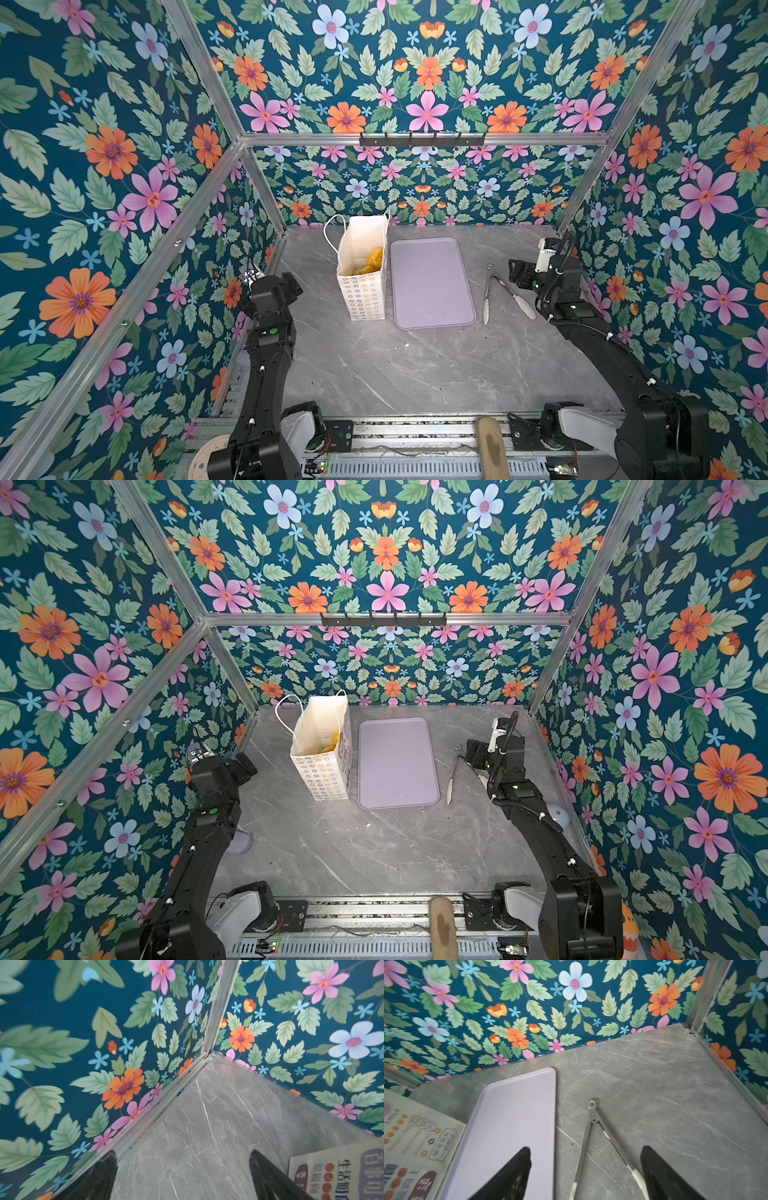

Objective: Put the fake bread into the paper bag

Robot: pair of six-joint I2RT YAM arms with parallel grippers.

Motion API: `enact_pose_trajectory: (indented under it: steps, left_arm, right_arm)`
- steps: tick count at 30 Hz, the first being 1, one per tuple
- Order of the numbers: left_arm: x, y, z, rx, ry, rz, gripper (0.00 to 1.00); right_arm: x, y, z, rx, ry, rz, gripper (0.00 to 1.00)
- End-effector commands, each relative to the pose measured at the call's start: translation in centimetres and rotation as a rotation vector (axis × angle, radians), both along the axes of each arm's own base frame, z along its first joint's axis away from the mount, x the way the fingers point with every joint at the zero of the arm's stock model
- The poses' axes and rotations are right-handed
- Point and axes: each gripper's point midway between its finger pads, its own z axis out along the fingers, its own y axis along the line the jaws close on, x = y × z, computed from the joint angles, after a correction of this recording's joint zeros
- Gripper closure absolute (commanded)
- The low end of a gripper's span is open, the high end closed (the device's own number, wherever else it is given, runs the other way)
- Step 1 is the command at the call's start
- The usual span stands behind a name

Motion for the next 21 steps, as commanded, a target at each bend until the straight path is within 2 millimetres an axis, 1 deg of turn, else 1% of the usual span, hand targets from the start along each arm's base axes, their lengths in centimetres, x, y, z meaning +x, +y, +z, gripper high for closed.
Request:
enact_pose_trajectory:
  steps: [1, 4, 7, 10, 13, 14, 16, 18, 21]
  left_arm:
    - [2.0, -0.3, 0.6, 0.044, -0.099, -0.058, 0.01]
    - [2.5, -0.4, -1.9, 0.057, -0.090, -0.074, 0.01]
    - [1.9, -0.3, -3.6, 0.083, -0.133, -0.064, 0.01]
    - [1.5, -0.1, -5.0, 0.094, -0.130, -0.050, 0.01]
    - [1.6, -0.4, -6.3, 0.084, -0.118, -0.069, 0.01]
    - [1.6, -0.6, -6.6, 0.084, -0.120, -0.078, 0.01]
    - [1.4, -0.9, -7.2, 0.084, -0.125, -0.094, 0.01]
    - [1.2, -1.1, -7.7, 0.082, -0.132, -0.100, 0.01]
    - [1.0, -1.7, -7.7, 0.080, -0.173, -0.127, 0.01]
  right_arm:
    - [0.7, -2.1, 0.2, -0.026, -0.062, -0.126, 0.16]
    - [0.4, -2.9, -1.5, -0.057, -0.067, -0.158, 0.14]
    - [0.2, -3.8, -3.4, -0.106, -0.041, -0.196, 0.13]
    - [0.3, -4.0, -5.0, -0.157, -0.013, -0.190, 0.11]
    - [0.0, -4.4, -6.6, -0.192, -0.007, -0.203, 0.10]
    - [0.0, -4.6, -6.8, -0.212, -0.012, -0.206, 0.10]
    - [-0.3, -4.9, -7.2, -0.238, 0.035, -0.211, 0.09]
    - [-0.3, -4.8, -7.6, -0.289, 0.020, -0.182, 0.09]
    - [-1.1, -5.0, -9.3, -0.285, 0.050, -0.194, 0.09]
